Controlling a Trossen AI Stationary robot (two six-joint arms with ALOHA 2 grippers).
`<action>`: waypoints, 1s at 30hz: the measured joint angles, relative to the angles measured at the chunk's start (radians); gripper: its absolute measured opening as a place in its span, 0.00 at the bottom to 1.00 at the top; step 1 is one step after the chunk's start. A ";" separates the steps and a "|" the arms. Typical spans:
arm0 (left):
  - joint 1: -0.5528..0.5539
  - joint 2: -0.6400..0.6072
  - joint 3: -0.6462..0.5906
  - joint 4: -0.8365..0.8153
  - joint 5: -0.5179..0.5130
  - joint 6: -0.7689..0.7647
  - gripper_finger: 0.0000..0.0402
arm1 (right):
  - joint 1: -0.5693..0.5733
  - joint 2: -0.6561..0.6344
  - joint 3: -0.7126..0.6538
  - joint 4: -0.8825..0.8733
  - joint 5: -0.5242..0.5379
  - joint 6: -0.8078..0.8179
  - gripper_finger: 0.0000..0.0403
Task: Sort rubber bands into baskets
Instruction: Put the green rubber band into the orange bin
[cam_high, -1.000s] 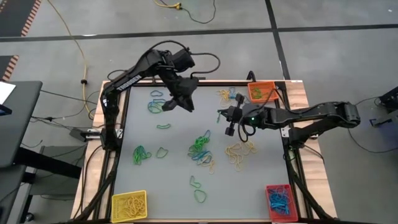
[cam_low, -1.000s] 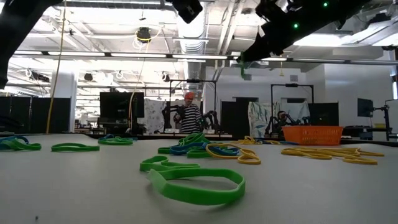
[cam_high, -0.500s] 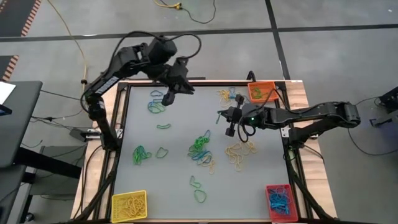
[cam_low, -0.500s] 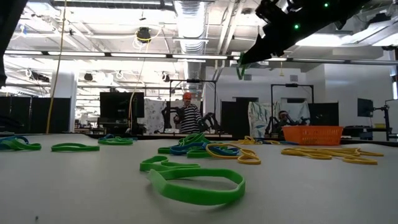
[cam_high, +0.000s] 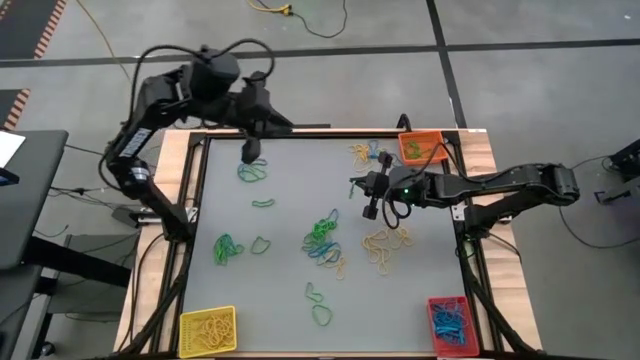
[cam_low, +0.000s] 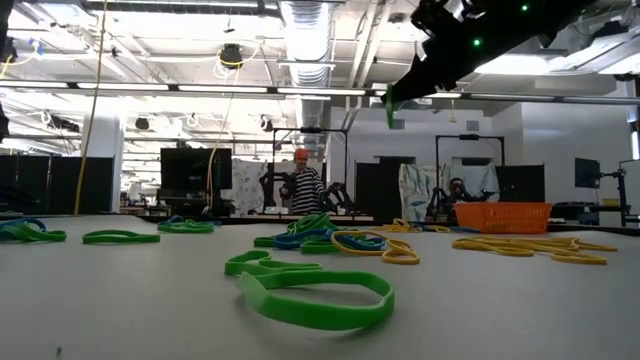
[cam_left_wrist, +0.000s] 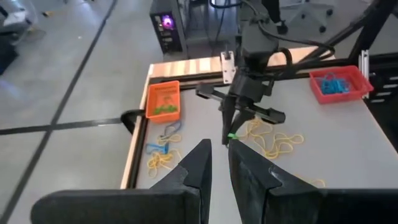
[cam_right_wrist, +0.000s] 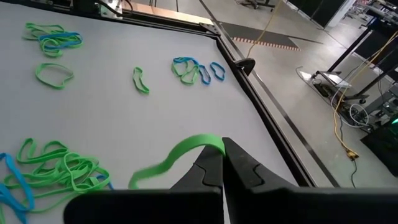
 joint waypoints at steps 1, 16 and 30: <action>-0.007 -0.008 0.000 -0.002 -0.006 -0.003 0.11 | 0.000 0.000 0.000 0.000 0.000 -0.001 0.05; -0.086 -0.165 -0.300 0.063 -0.145 -0.052 0.11 | 0.000 0.000 0.000 -0.008 -0.002 0.005 0.05; -0.087 -0.583 -1.216 0.809 -0.039 -0.112 0.11 | -0.062 -0.001 0.000 -0.023 -0.004 0.034 0.05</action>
